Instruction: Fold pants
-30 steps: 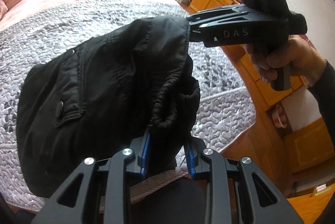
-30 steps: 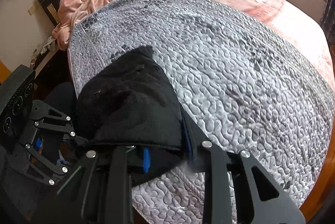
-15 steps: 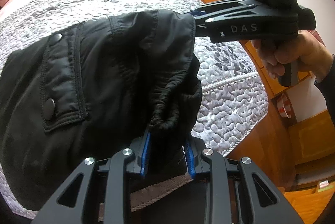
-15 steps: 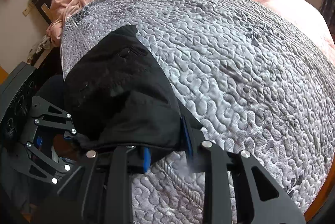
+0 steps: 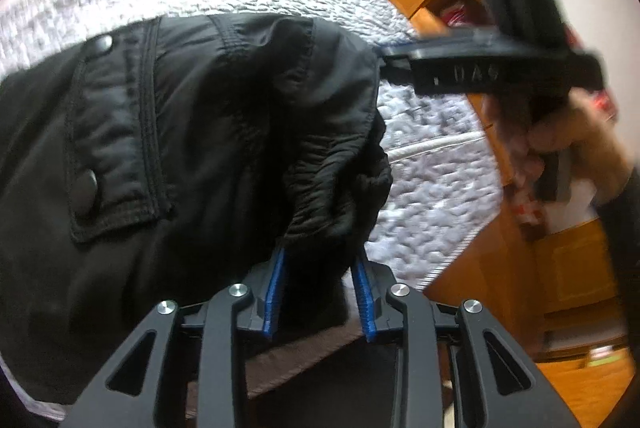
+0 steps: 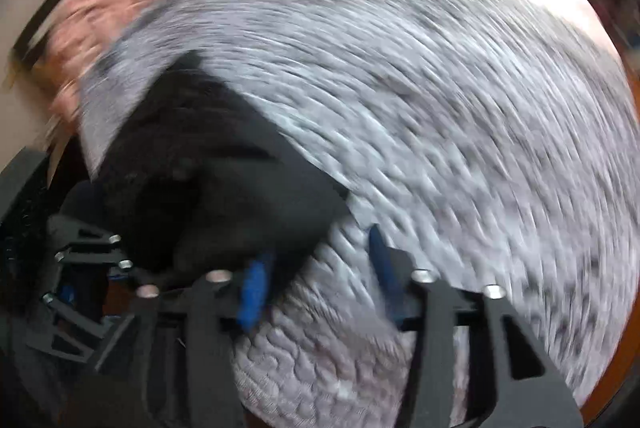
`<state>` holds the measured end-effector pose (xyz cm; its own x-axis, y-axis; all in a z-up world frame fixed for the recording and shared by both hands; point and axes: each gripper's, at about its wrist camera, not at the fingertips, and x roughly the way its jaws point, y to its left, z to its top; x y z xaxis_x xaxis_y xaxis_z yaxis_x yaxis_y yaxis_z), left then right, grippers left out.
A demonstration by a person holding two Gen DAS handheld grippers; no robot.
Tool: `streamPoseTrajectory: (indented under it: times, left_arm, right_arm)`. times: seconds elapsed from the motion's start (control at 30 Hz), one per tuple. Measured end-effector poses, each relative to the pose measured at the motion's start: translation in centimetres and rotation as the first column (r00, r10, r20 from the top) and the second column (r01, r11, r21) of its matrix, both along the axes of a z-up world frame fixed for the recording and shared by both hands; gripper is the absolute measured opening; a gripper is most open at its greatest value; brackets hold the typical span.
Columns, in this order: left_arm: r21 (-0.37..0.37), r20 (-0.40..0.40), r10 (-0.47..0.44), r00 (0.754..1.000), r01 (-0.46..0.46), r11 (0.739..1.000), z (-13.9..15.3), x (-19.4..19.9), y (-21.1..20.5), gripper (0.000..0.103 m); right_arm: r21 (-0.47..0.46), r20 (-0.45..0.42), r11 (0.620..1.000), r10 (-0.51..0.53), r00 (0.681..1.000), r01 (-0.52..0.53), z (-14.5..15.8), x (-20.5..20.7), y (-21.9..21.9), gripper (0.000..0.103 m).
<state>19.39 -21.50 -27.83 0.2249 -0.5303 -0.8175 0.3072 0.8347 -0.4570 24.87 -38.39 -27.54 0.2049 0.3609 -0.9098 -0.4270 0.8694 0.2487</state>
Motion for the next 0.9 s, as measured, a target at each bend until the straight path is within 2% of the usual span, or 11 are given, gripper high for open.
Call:
streamPoseTrajectory:
  times: [0.07, 0.13, 0.23, 0.3, 0.4, 0.5, 0.6, 0.67, 0.73, 0.83, 0.9]
  left_arm:
    - [-0.079, -0.024, 0.009, 1.0, -0.011, 0.997, 0.4, -0.1, 1.3, 0.033]
    - [-0.154, -0.01, 0.017, 1.0, -0.018, 0.988, 1.6, -0.7, 2.6, 0.035]
    - [-0.235, 0.03, 0.046, 0.998, -0.038, 0.971, 3.5, -1.7, 5.3, 0.053]
    - [-0.256, 0.065, 0.085, 0.994, -0.066, 0.964, 4.5, -2.2, 7.3, 0.06]
    - [-0.264, 0.072, 0.176, 0.982, -0.151, 0.952, 4.8, -2.0, 11.1, 0.063]
    - [-0.219, 0.066, 0.235, 0.97, -0.215, 0.952, 4.1, -1.7, 13.7, 0.064]
    - [-0.181, 0.038, 0.307, 0.951, -0.296, 0.938, 2.1, -2.0, 16.7, 0.063]
    - [-0.169, 0.035, 0.346, 0.938, -0.336, 0.927, 1.3, -2.5, 17.9, 0.063]
    - [-0.144, 0.04, 0.381, 0.924, -0.372, 0.917, 0.6, -2.7, 19.0, 0.063]
    - [-0.141, 0.029, 0.392, 0.919, -0.385, 0.912, 0.0, -3.2, 19.5, 0.063]
    - [-0.138, 0.048, 0.387, 0.921, -0.378, 0.915, 0.6, -3.2, 19.3, 0.063]
  right_arm:
    - [0.101, -0.069, 0.978, -0.178, 0.982, 0.184, -0.4, -0.2, -3.4, 0.055]
    - [0.26, -0.139, 0.886, -0.36, 0.923, 0.385, -0.9, -1.1, -7.1, 0.055]
    - [0.538, -0.258, 0.691, -0.411, 0.874, 0.484, -1.9, -3.1, -9.0, 0.057]
    - [0.594, -0.286, 0.643, -0.393, 0.874, 0.483, -2.9, -3.6, -7.7, 0.064]
    - [0.562, -0.301, 0.667, -0.386, 0.872, 0.489, -4.6, -3.1, -5.3, 0.064]
    - [0.608, -0.316, 0.626, -0.373, 0.872, 0.488, -5.1, -2.1, -3.9, 0.048]
    - [0.575, -0.279, 0.703, -0.313, 0.908, 0.419, -4.0, -0.3, -0.7, 0.027]
    - [0.569, -0.252, 0.724, -0.297, 0.921, 0.389, -3.4, 0.3, 0.6, 0.015]
    - [0.576, -0.238, 0.718, -0.311, 0.92, 0.391, -3.4, 0.7, 0.7, 0.014]
    - [0.483, -0.264, 0.738, -0.39, 0.882, 0.471, -5.6, 0.7, -0.6, 0.013]
    - [0.493, -0.274, 0.719, -0.407, 0.871, 0.491, -5.8, -0.2, -1.3, 0.014]
